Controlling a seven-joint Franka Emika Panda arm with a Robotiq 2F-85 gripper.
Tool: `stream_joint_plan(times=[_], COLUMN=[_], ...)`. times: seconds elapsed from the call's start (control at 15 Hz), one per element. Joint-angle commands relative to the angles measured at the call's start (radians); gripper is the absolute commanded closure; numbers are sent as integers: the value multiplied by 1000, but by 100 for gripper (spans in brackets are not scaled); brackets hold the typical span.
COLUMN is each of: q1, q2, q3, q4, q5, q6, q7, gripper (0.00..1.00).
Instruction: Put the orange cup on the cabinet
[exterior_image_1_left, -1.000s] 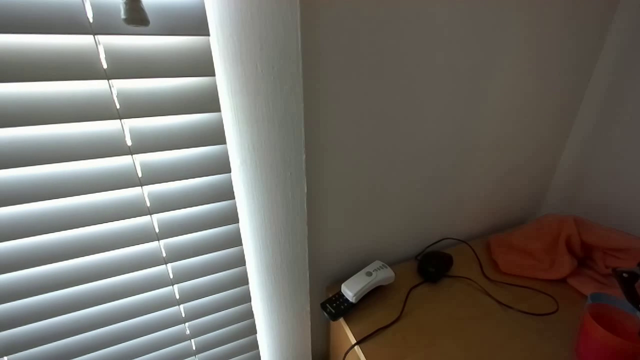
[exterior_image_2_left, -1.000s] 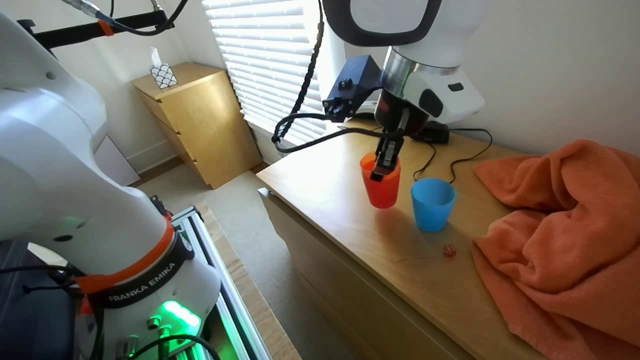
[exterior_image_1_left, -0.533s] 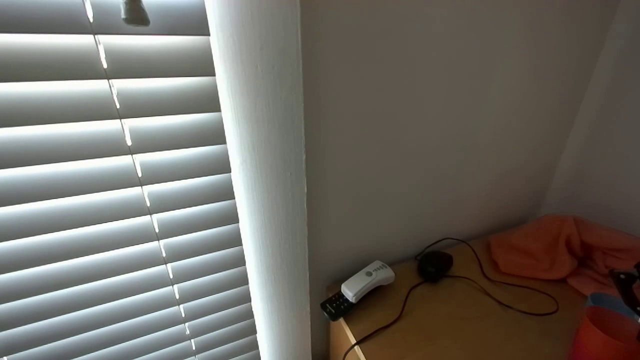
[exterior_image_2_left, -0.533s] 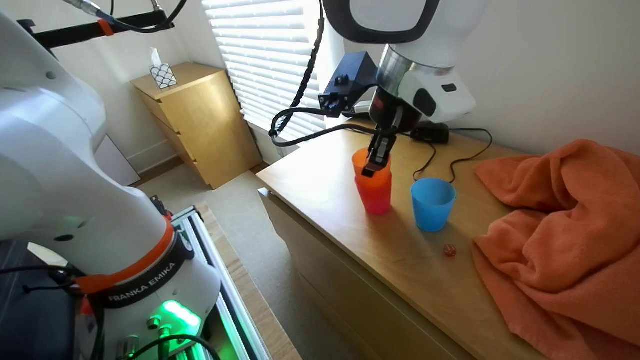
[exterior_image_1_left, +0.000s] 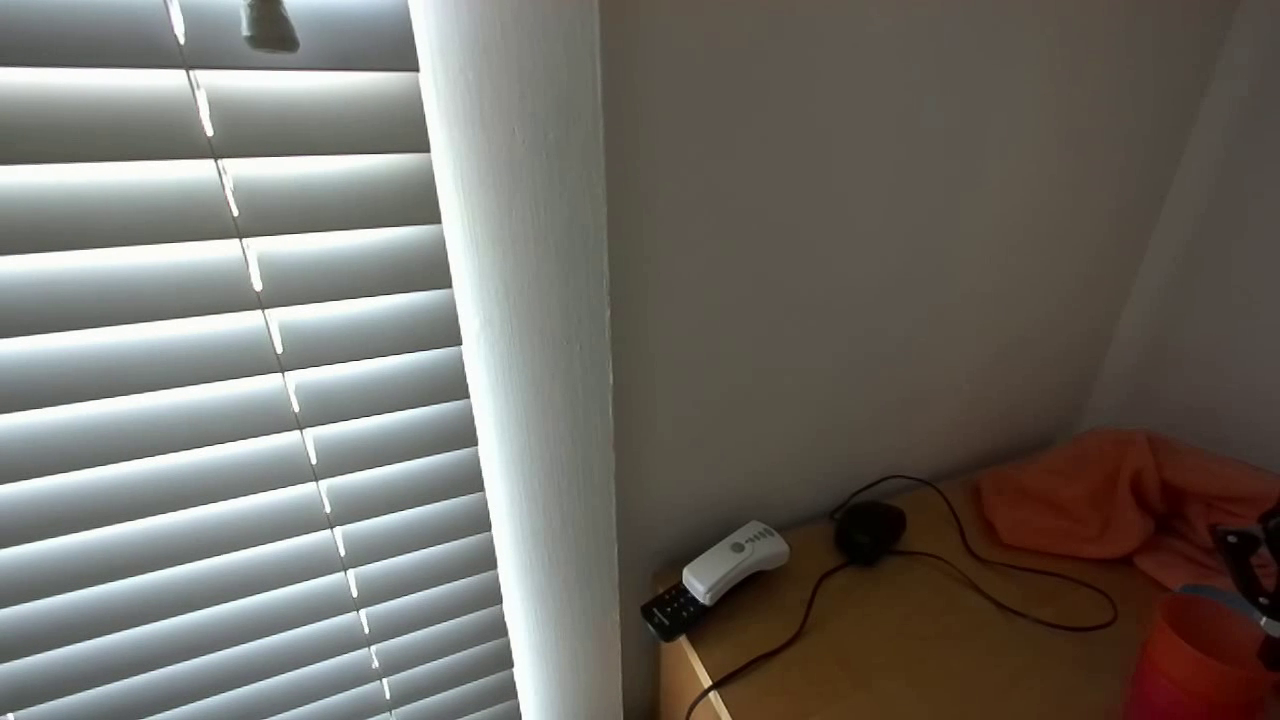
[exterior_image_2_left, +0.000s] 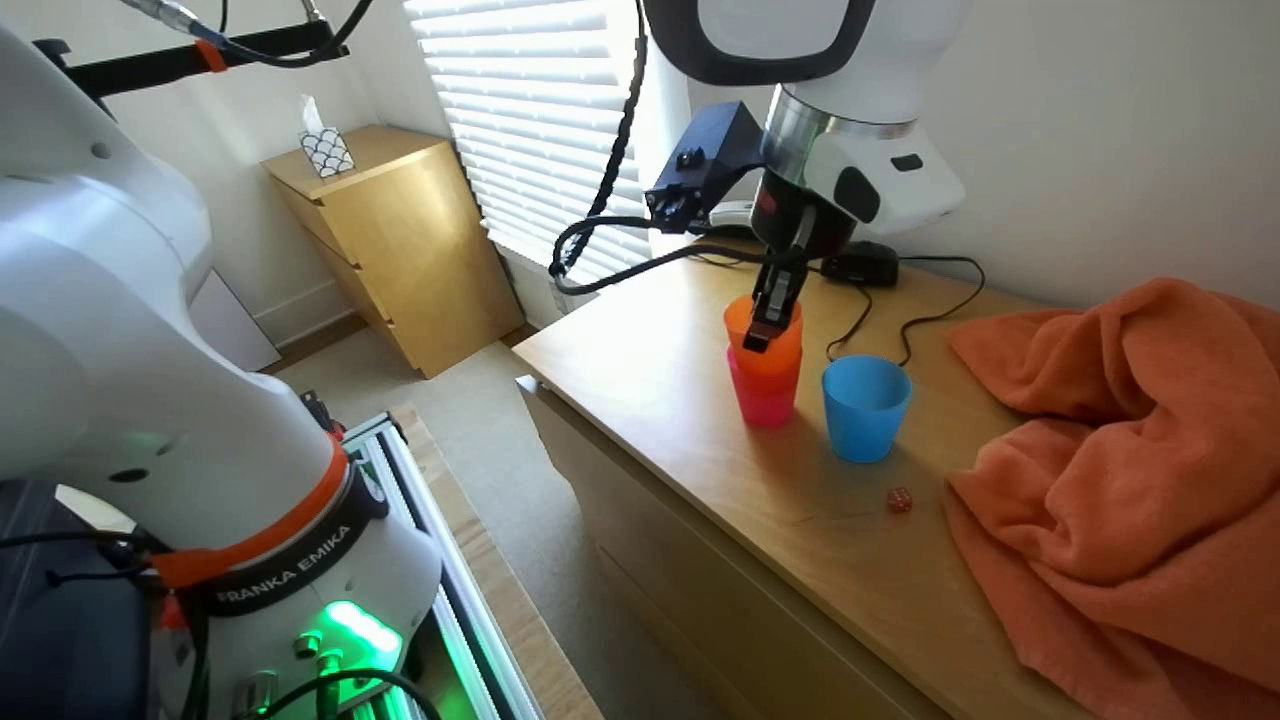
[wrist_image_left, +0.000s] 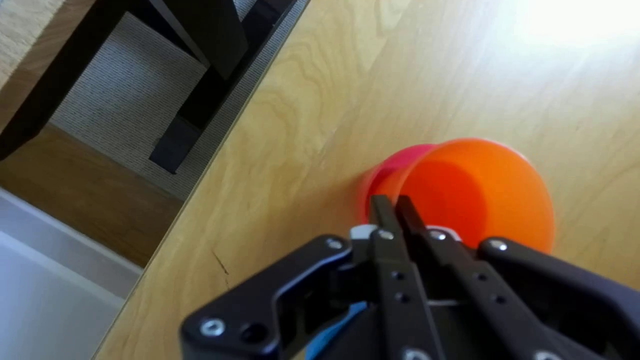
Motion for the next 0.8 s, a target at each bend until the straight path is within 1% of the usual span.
stream_joint_plan(times=[0.0,0.4,0.6,0.73], q1=[15,28,33,40], q2=[-75,-205,-260,-274], q3=[-1,28,50,64], q4=[-39,-46,-36,-22], q5=[-46,-87,-89,-75], q6=[17,-56,-114,-158], q7=[52,68,73,66], gripper=[99,99,99,99])
